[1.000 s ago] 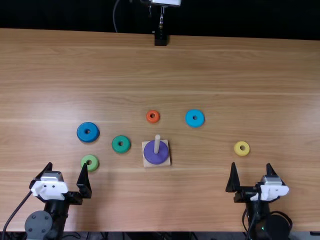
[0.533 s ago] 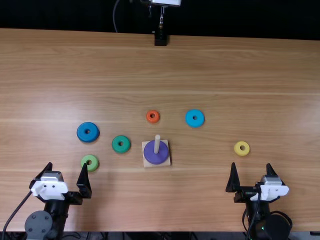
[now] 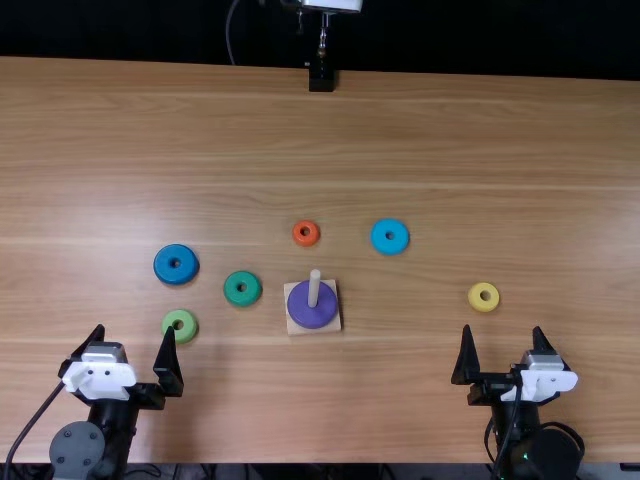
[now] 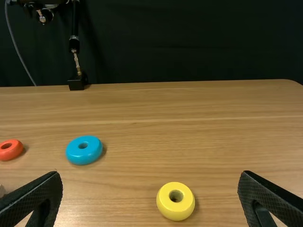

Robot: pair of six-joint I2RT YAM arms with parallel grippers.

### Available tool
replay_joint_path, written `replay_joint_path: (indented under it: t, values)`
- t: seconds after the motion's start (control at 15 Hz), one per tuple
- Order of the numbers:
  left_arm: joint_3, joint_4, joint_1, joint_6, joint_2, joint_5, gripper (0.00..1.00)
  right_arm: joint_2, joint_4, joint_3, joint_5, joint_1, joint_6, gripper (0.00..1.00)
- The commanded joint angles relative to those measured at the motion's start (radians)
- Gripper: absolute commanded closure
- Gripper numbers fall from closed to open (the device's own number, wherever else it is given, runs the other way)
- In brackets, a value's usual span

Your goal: Build the Hanoi tower: stack the rings onto the peg from bottom to top in this color order: purple, dark blue, light blue, dark green, light green, yellow, orange.

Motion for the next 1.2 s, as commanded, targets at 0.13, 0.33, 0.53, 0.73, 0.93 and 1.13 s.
replay_joint_path:
  t: [0.13, 0.33, 0.53, 0.73, 0.93, 1.13]
  values:
    - [-0.071, -0.009, 0.011, 0.029, -0.012, -0.006, 0.0, -0.013, -0.015, -0.015, 0.007, -0.007, -0.005, 0.0]
    - [-0.077, 0.103, 0.012, 0.027, -0.012, -0.011, 0.0, -0.013, -0.015, -0.015, 0.007, -0.007, -0.005, 0.0]
    - [-0.077, 0.116, 0.027, 0.029, -0.012, -0.006, 0.0, -0.013, -0.015, -0.015, 0.007, -0.007, -0.005, 0.0]
    - [-0.042, 0.114, 0.014, 0.029, -0.012, -0.006, 0.0, -0.013, -0.015, -0.015, 0.007, -0.007, -0.005, 0.0]
    - [0.135, 0.116, 0.015, 0.027, 0.091, -0.006, 0.0, -0.013, -0.015, -0.015, 0.007, -0.007, -0.005, 0.0]
    - [0.313, 0.116, 0.015, 0.027, 0.214, 0.0, 0.0, -0.013, -0.015, -0.015, 0.007, -0.007, -0.005, 0.0]
